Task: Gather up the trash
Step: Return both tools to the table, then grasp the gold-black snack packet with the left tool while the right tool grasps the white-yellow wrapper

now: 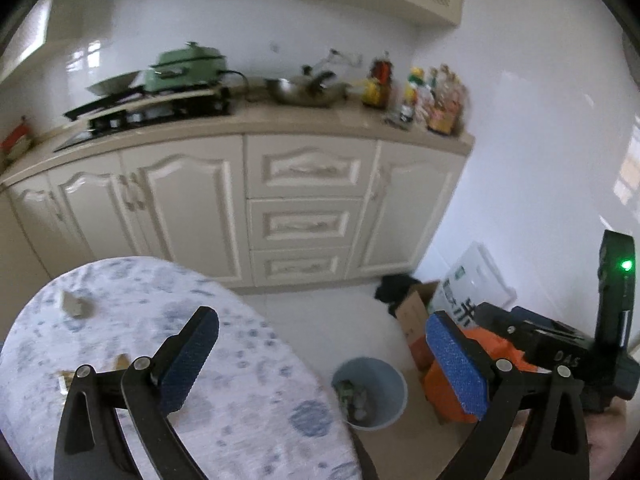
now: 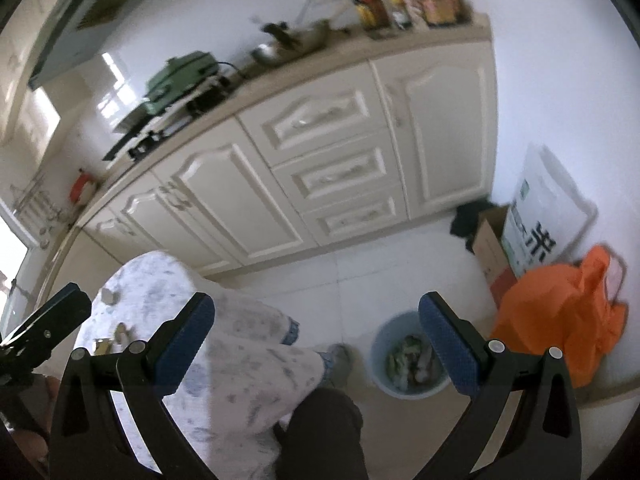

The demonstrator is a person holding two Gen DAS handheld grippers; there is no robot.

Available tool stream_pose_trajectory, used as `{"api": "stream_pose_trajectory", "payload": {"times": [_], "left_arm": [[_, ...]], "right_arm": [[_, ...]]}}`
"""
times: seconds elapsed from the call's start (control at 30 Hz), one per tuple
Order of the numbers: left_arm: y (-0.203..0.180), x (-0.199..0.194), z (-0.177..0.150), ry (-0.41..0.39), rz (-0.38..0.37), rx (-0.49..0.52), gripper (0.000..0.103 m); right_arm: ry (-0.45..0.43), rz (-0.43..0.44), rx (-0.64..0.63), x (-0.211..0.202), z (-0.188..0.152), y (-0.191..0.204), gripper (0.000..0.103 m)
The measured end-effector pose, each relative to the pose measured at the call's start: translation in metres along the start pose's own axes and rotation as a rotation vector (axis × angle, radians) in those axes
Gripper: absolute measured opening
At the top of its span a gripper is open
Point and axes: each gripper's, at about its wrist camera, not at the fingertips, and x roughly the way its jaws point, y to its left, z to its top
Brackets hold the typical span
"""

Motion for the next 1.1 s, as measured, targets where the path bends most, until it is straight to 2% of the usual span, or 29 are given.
{"api": "stream_pose_trajectory", "payload": {"times": [0.27,0.6,0.77,0.87,1.0,1.1], "left_arm": [[0.051,-0.084,-0.030,-0.108,0.119,-0.087,0.102],[0.104,-0.175,-0.074,-0.234,0.270,-0.202,0.102],[0.116,-0.189,-0.100,-0.241,0.332,-0.235,0.102],[0.121,-0.192,-0.117,-0.215,0.363,-0.265,0.102],[0.132,-0.190,-0.123,-0.187,0.403,-0.303,0.102],[0.140,-0.180,-0.123,-0.164,0.403,-0.317,0.102]], "right_arm": [[-0.079,0.086,-0.180,-0.029,0.001,0.095,0.103],[-0.117,0.226,-0.427,-0.039,-0.029,0.208,0.103],[-0.083,0.267,-0.496,-0.026,-0.049,0.236,0.103],[-0.059,0.274,-0.519,-0.016,-0.060,0.245,0.103],[-0.017,0.275,-0.543,0.002,-0.074,0.256,0.103],[0.011,0.277,-0.549,0.015,-0.082,0.263,0.103]]}}
